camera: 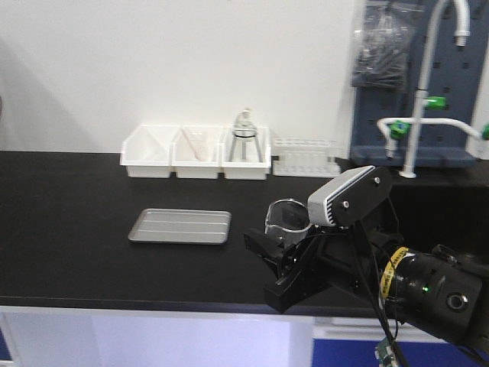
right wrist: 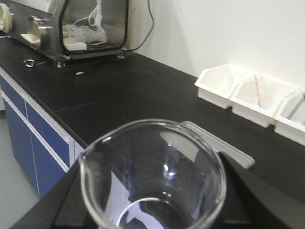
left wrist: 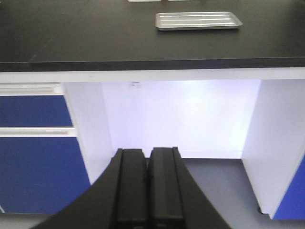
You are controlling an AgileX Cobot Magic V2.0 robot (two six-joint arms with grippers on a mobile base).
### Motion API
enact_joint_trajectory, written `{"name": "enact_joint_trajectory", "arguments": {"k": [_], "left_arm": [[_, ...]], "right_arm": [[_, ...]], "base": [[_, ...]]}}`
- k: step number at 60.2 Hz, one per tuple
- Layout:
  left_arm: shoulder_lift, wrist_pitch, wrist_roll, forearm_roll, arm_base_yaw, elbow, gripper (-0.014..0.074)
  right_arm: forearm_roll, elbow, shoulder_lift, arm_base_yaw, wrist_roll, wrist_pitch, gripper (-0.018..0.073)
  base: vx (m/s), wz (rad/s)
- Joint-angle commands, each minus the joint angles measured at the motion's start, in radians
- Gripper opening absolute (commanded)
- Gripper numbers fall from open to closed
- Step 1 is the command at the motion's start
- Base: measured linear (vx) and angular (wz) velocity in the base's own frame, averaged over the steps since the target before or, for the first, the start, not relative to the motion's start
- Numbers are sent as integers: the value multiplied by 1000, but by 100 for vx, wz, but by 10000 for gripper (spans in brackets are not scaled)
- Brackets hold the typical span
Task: Move beaker to silver tray on left bench
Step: 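Drive the base to the bench with the silver tray, holding the beaker, then move the held beaker with the right gripper toward the silver tray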
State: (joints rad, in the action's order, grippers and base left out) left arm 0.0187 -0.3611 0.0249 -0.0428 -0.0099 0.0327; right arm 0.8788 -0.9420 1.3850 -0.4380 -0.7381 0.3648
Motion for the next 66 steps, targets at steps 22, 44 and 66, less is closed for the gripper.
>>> {"name": "enact_joint_trajectory", "arguments": {"k": [22,44,66], "left_arm": [[7,79,-1,-8,-5,20,1],[7,79,-1,-8,-5,20,1],[7,79,-1,-8,-5,20,1]], "right_arm": [[-21,-27,-32,1,0,61,-11],[-21,-27,-32,1,0,59,-11],[-21,-27,-32,1,0,59,-11]], "base": [[29,21],[36,2],[28,2]]}}
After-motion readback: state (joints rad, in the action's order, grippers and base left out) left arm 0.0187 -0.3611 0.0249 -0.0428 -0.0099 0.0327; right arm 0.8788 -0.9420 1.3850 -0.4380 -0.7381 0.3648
